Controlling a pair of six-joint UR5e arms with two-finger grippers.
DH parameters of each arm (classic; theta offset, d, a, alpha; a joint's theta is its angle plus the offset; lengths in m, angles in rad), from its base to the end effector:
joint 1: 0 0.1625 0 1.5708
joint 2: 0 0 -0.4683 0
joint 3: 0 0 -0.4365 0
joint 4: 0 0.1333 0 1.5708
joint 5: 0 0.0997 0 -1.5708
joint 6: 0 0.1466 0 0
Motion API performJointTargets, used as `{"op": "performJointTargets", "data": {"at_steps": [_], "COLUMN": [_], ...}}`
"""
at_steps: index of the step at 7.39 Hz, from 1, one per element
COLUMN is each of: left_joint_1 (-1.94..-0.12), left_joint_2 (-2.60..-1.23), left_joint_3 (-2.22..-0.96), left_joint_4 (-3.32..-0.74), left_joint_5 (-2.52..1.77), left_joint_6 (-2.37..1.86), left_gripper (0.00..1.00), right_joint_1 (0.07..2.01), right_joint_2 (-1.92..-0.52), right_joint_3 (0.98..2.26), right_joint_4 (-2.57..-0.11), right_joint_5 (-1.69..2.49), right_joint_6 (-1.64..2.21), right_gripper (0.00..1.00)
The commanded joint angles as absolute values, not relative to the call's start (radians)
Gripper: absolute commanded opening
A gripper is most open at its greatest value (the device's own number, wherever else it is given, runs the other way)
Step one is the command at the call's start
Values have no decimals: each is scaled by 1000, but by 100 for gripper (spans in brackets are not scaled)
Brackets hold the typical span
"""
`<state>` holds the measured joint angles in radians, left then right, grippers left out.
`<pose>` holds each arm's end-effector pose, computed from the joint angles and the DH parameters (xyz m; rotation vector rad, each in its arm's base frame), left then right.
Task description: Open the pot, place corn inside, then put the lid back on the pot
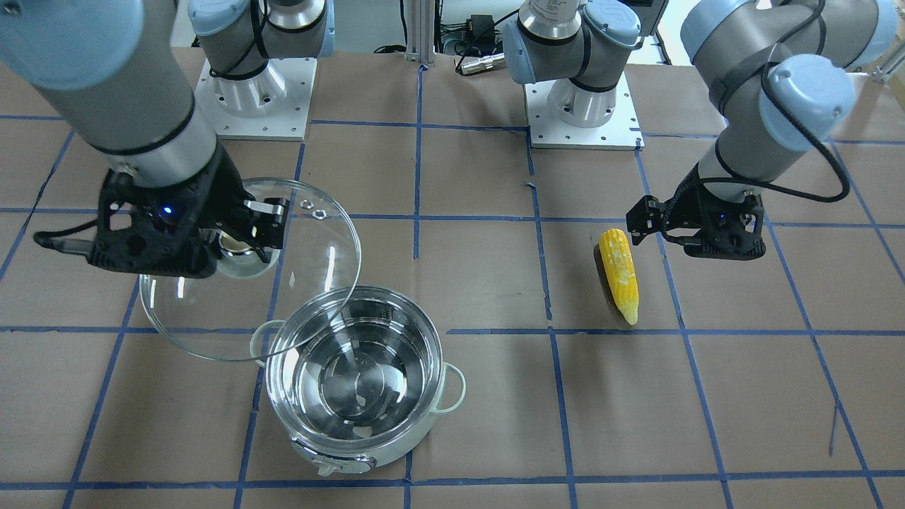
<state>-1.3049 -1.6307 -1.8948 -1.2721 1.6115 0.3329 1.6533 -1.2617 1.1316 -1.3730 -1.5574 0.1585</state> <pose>0.0137 -0.5348 0.3120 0.1074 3.1226 0.1460 0.1896 -0.6514 0.5122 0.1198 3.1323 0.1079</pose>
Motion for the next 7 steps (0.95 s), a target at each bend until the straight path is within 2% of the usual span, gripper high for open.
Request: {"op": "performJointTargets", "data": {"at_steps": [1,3,5,7], "left_joint_1": [-1261,-1267,-1266,-1264], "left_joint_2": [-1653,-1699,-1781,-1792], "left_joint_3": [-2104,-2178,-2178,-2181], "left_joint_4": [-1000,-951,-910,-856], "left_joint_5": [1592,1566,1560,1581], "left_joint_6": [380,376,383,382], "left_gripper": [100,100,100,100], "right_joint_1": [1614,1608,1595,1594], "right_joint_2": [-1318,-1345,-1359,-1362], "right_joint_3": [1147,1166,1196,1197], "right_joint_4": [-1332,-1328,-1328,-1328], "right_joint_5": [-1559,-1565,-1562,-1562], "right_joint_6": [137,124,117,118], "right_gripper": [42,42,42,42]}}
